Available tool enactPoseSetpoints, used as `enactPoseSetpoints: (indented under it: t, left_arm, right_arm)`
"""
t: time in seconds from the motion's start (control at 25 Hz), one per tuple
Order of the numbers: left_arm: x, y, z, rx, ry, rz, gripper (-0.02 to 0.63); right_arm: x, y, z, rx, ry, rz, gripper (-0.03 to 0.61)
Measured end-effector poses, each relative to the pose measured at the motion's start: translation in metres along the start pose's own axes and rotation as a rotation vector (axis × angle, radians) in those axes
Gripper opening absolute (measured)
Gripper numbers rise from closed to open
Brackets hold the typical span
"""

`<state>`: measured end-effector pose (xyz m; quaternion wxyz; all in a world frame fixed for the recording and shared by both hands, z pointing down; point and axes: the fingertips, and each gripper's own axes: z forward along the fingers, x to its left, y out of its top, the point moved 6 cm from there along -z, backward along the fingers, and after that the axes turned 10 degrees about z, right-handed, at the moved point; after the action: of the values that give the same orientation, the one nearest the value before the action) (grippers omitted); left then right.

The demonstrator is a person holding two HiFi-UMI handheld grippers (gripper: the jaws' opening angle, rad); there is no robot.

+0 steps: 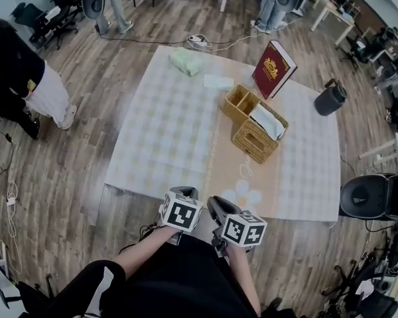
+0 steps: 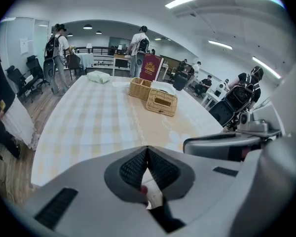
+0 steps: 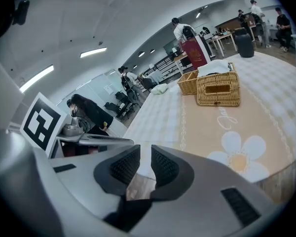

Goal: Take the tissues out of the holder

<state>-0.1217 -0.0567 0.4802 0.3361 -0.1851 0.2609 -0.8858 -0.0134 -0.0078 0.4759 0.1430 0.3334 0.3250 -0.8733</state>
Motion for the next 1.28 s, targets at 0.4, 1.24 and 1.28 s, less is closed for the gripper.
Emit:
enactPoseSetpoints:
  t: [0.4,1.24,1.28]
  left_arm:
    - [0.058,0.033,0.026,0.008,-0.067,-0.002,-0.002]
    - [0.049,0.091,0.081,0.018,-0.146,0.012,-0.002]
    - [0.049,0.094,0.084,0.018,-0.138,-0.002,-0.002]
  right_arm:
    - [0.01,0.049,0.053,-0.041,-0.05,-0.034,0.078]
    - [-0.056,0.153,0.032,-0.079,-0.217,-0.283,0.247]
    - [-0.062,0.165,0.032,-0.078,-0.22,-0.301,0.249]
